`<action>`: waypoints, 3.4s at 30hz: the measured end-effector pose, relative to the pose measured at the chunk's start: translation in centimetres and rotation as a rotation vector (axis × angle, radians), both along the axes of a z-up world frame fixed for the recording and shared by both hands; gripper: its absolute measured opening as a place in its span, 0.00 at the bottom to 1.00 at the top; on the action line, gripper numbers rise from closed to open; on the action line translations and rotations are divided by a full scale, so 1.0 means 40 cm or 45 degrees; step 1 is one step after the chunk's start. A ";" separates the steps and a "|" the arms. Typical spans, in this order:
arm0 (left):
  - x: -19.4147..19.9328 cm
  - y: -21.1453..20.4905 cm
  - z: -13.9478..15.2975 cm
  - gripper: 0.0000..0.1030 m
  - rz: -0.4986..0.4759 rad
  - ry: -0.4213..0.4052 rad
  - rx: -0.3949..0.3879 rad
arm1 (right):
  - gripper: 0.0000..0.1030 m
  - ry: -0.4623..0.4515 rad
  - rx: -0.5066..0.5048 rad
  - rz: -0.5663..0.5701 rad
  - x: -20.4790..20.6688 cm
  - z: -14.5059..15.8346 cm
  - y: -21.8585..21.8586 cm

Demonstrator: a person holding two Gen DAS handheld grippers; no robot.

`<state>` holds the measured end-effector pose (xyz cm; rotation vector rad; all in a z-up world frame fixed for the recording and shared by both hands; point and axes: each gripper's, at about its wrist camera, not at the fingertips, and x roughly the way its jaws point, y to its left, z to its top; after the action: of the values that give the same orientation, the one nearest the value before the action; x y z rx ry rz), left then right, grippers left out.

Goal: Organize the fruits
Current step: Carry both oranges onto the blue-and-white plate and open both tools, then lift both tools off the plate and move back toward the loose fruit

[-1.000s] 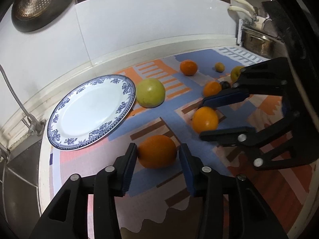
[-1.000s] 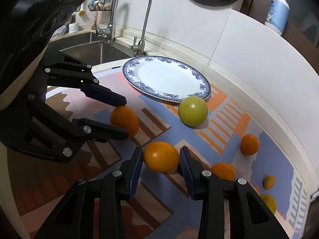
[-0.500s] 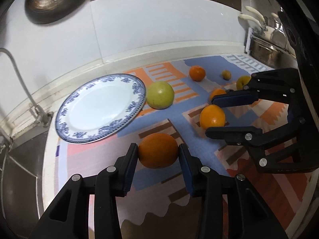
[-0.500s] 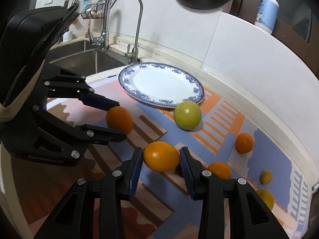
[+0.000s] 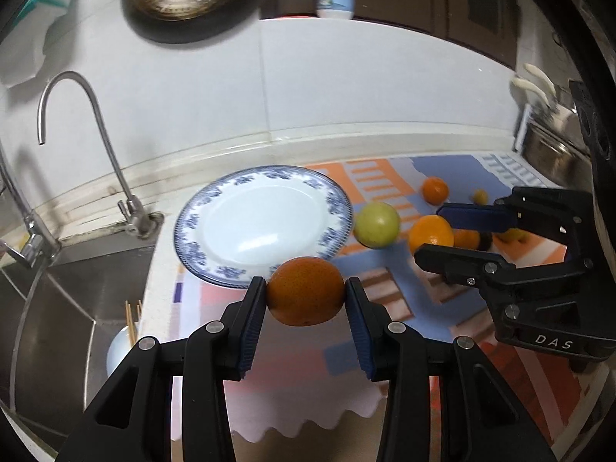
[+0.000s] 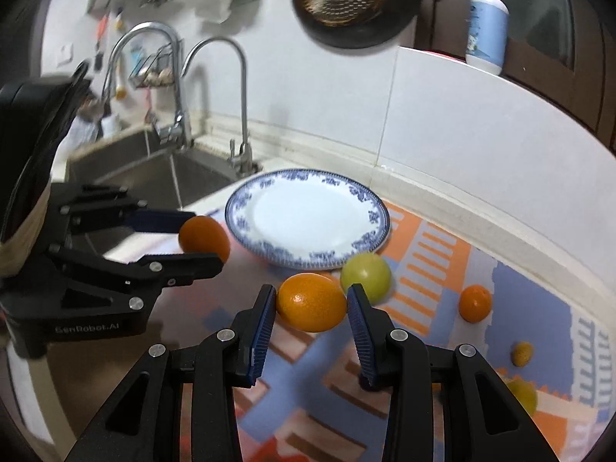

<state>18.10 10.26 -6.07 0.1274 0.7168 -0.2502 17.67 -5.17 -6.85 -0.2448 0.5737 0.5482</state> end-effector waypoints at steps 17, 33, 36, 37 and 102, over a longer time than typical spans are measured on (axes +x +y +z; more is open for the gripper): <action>0.197 0.095 -0.071 0.40 0.141 0.157 -0.098 | 0.38 0.262 0.096 -0.073 0.235 -0.031 0.105; 0.272 0.118 -0.117 0.41 0.186 0.248 -0.123 | 0.38 0.372 0.068 -0.113 0.331 -0.072 0.139; 0.262 0.117 -0.098 0.48 0.189 0.216 -0.111 | 0.44 0.379 0.085 -0.121 0.333 -0.071 0.132; 0.259 0.117 -0.092 0.48 0.193 0.210 -0.107 | 0.47 0.374 0.091 -0.123 0.331 -0.068 0.129; -0.125 -0.388 -0.009 0.85 0.069 -0.204 0.099 | 0.72 -0.004 0.052 -0.703 -0.122 -0.027 -0.513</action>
<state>13.12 -5.25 -6.42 0.1996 0.5698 -0.1583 12.80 -25.67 -7.92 -0.0414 0.5964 0.0246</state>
